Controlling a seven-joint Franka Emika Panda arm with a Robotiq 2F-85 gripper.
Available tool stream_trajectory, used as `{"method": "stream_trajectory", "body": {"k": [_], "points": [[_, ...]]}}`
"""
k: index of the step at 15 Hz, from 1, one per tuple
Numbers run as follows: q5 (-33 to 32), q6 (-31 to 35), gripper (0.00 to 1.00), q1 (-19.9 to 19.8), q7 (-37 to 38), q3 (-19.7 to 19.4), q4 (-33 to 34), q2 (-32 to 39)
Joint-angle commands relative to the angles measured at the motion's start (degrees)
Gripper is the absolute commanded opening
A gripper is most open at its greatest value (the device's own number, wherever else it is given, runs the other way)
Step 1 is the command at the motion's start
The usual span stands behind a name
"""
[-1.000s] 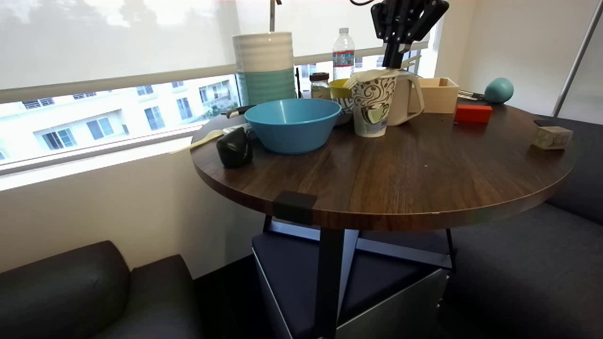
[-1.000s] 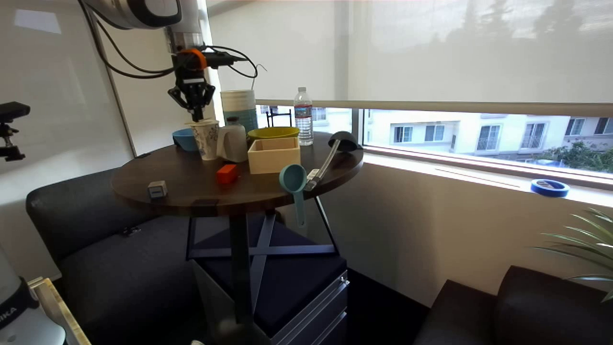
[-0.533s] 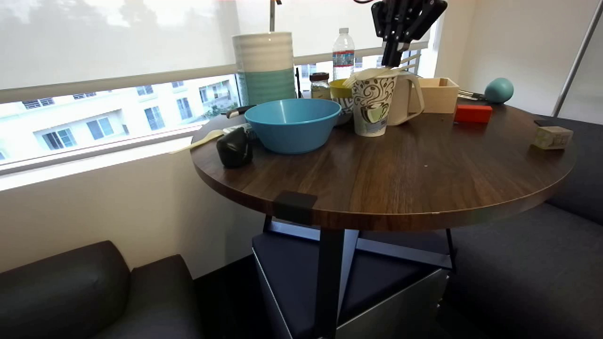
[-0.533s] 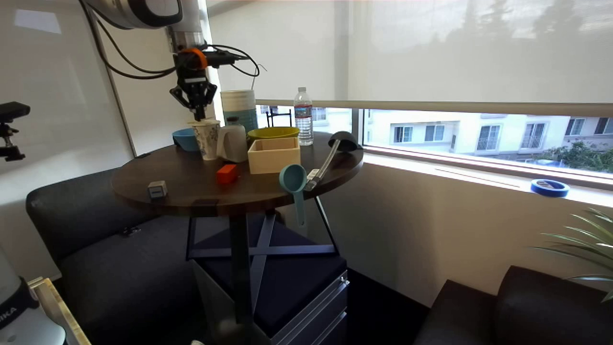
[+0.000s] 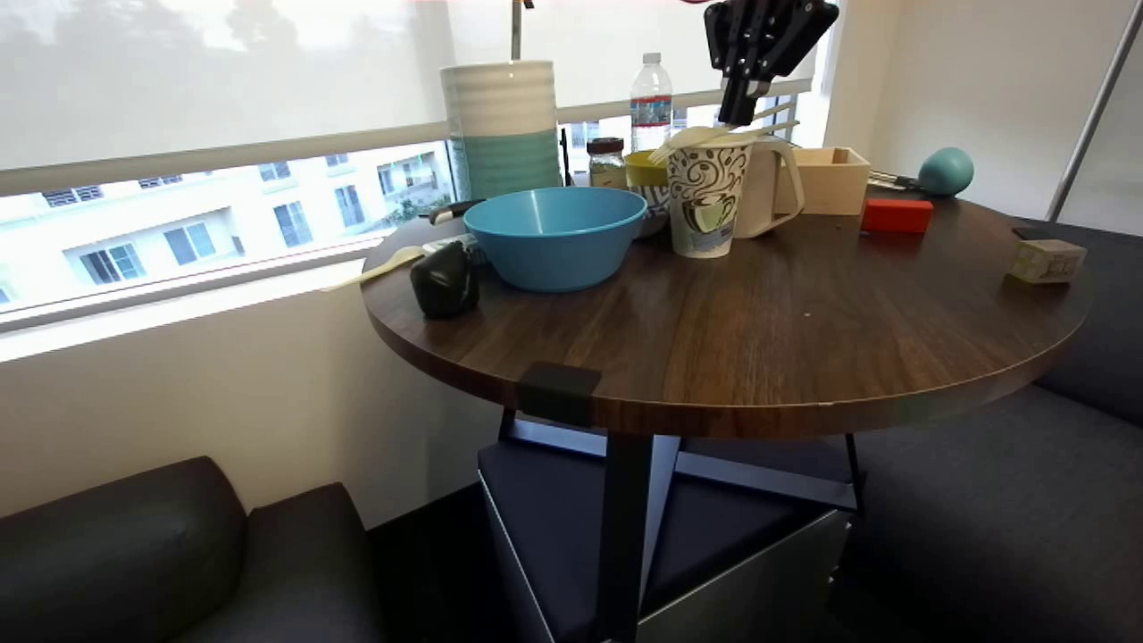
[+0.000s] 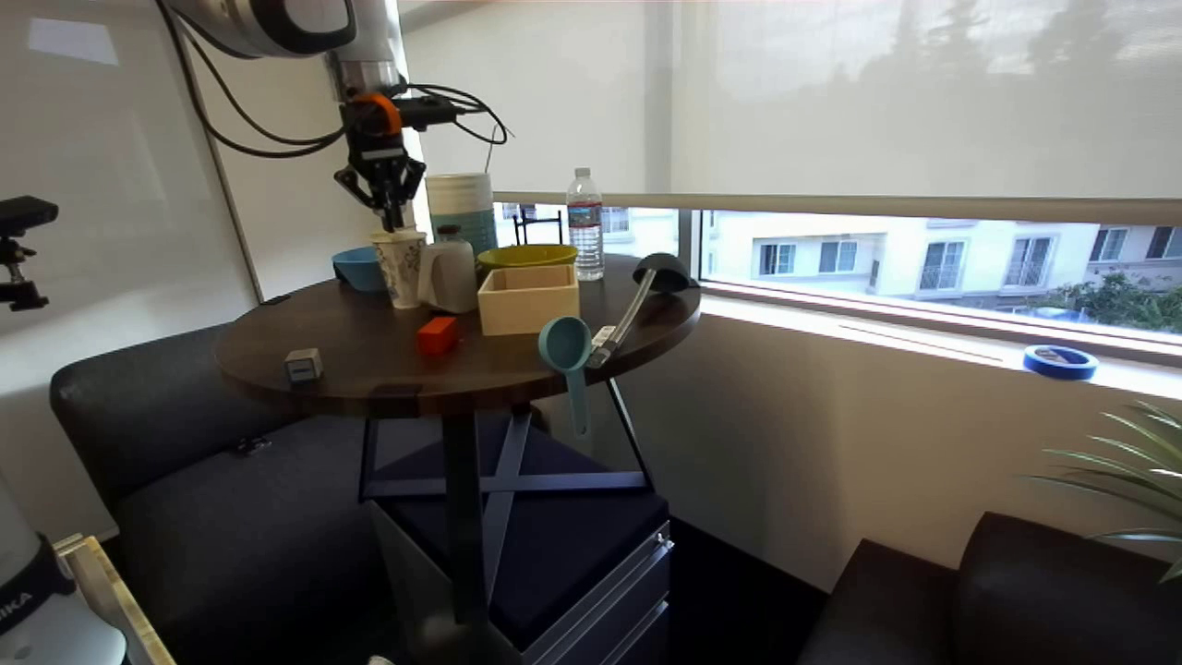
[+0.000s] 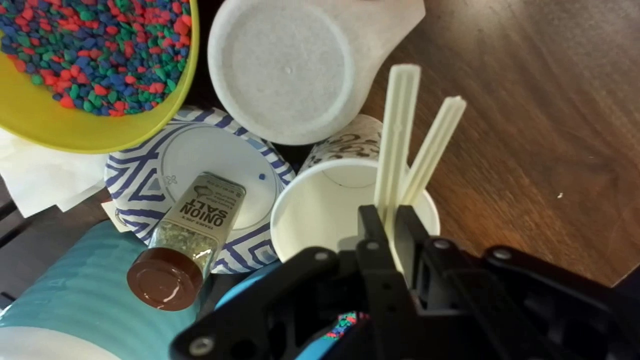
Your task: Put the spoon on top of the fork
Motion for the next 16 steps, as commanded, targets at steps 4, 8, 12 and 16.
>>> {"method": "stream_trajectory", "body": {"k": [4, 8, 12, 16], "points": [[0.7, 1.0, 0.03, -0.6, 3.6, 0.5, 1.1, 1.0], [0.9, 1.1, 0.03, -0.6, 6.6, 0.5, 1.1, 0.9], [0.8, 0.8, 0.04, -0.6, 9.2, 0.5, 1.1, 0.9], [0.7, 0.6, 0.45, -0.5, 10.5, 0.5, 1.1, 0.9]]}}
